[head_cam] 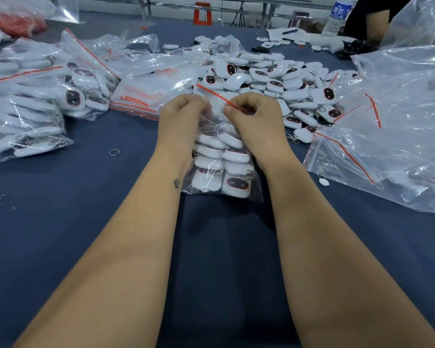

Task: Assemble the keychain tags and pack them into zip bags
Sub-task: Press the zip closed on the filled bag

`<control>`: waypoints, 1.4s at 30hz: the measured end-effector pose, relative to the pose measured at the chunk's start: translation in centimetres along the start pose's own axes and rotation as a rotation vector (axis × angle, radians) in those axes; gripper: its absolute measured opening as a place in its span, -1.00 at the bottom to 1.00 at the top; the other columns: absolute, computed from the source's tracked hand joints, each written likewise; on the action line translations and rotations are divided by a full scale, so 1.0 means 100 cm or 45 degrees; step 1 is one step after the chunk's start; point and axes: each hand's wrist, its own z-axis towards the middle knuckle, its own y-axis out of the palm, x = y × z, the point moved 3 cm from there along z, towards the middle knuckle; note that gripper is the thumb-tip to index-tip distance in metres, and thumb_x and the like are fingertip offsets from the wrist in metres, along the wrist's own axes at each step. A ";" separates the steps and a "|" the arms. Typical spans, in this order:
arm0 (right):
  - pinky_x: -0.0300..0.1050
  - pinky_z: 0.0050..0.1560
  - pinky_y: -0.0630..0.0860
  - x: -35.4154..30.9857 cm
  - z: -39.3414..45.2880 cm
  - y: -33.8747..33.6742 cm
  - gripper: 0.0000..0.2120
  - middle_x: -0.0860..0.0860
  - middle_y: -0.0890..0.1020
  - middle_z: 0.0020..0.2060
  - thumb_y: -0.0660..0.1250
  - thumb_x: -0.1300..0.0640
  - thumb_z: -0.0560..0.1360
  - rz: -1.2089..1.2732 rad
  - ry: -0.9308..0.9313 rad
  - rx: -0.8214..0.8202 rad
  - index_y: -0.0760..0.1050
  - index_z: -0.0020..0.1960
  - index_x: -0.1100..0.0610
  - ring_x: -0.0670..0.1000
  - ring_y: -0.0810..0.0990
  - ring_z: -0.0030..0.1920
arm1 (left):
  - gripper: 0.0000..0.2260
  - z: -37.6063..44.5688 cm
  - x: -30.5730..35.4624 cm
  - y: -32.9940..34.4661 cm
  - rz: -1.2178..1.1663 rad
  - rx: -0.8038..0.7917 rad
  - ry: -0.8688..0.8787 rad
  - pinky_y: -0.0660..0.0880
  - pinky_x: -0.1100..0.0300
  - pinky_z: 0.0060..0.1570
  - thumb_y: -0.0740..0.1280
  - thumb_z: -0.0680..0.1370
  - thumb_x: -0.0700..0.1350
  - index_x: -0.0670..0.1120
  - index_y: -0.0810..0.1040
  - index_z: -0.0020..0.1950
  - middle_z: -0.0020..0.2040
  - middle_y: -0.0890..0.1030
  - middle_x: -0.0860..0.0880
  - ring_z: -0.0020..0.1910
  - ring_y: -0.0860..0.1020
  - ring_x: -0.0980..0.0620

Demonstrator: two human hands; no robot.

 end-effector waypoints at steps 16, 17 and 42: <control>0.15 0.33 0.36 -0.013 -0.002 -0.002 -0.91 -0.11 0.62 -0.15 0.41 0.13 0.50 -0.178 -0.107 -0.016 0.55 -0.13 -0.04 0.00 0.60 0.06 | -0.87 -0.001 -0.007 0.002 0.097 -0.111 0.036 0.58 0.04 -0.01 0.37 0.53 -0.24 -0.10 0.65 -0.19 -0.22 0.67 -0.09 -0.17 0.61 -0.02; 0.16 0.32 0.36 -0.014 -0.002 -0.003 -0.90 -0.12 0.61 -0.18 0.41 0.14 0.50 -0.190 -0.121 -0.012 0.54 -0.14 -0.03 0.01 0.60 0.05 | -0.88 -0.001 -0.006 0.002 0.093 -0.116 0.036 0.58 0.08 -0.05 0.37 0.53 -0.24 -0.09 0.64 -0.18 -0.23 0.67 -0.07 -0.18 0.61 -0.01; 0.16 0.27 0.37 -0.025 -0.007 0.002 -0.68 -0.24 0.49 -0.30 0.40 0.18 0.49 -0.264 -0.316 0.020 0.42 -0.29 -0.17 0.00 0.55 0.03 | -0.72 -0.002 -0.007 0.005 0.051 -0.174 0.051 0.54 -0.15 0.12 0.38 0.48 -0.38 -0.21 0.57 0.17 -0.07 0.69 -0.20 -0.09 0.61 -0.12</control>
